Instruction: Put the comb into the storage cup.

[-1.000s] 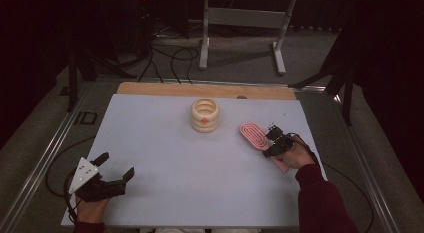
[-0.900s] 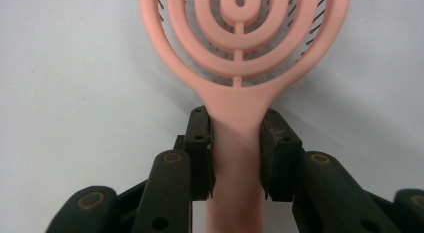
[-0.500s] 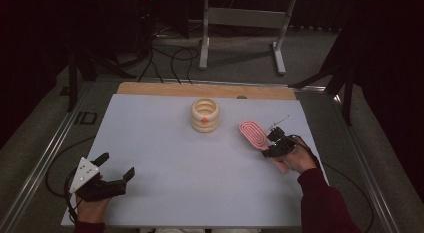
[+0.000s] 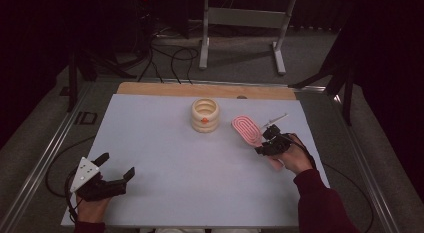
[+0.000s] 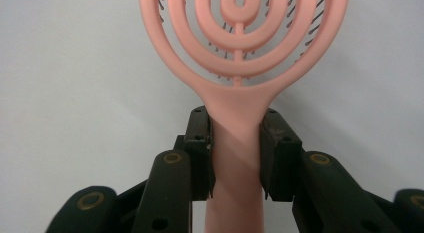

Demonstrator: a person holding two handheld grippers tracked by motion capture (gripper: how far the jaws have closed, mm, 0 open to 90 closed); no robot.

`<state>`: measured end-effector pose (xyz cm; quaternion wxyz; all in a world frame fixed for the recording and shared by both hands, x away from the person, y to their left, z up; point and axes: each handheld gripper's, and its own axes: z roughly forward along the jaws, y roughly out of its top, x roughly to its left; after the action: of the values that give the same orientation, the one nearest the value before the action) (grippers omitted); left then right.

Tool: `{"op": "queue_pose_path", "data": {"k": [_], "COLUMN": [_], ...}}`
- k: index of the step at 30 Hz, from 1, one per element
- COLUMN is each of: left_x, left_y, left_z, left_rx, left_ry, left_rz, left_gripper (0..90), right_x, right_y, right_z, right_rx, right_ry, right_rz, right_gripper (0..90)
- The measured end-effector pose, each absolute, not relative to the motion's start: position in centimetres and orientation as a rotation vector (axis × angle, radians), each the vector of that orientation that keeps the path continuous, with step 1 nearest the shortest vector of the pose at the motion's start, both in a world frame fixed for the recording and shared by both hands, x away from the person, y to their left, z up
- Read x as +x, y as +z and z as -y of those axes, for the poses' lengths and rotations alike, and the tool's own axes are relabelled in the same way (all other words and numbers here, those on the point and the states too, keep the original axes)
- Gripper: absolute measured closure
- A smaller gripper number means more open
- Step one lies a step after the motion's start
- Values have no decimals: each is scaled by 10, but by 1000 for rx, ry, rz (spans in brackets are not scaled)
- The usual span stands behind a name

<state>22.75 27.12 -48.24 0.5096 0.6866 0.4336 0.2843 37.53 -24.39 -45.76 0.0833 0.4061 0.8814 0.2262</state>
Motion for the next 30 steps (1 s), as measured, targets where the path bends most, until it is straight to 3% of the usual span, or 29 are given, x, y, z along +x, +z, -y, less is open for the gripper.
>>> {"op": "queue_pose_path", "data": {"k": [30], "left_x": [231], "left_y": [-473], "left_z": [-267], "left_rx": [1635], "left_ry": [657], "left_rz": [-1075], "left_gripper": [3], "right_x": [359], "right_y": [-420], "right_z": [204], "right_rx": [1073], "right_ry": [918], "right_rz": [-2537], "right_gripper": [702]}}
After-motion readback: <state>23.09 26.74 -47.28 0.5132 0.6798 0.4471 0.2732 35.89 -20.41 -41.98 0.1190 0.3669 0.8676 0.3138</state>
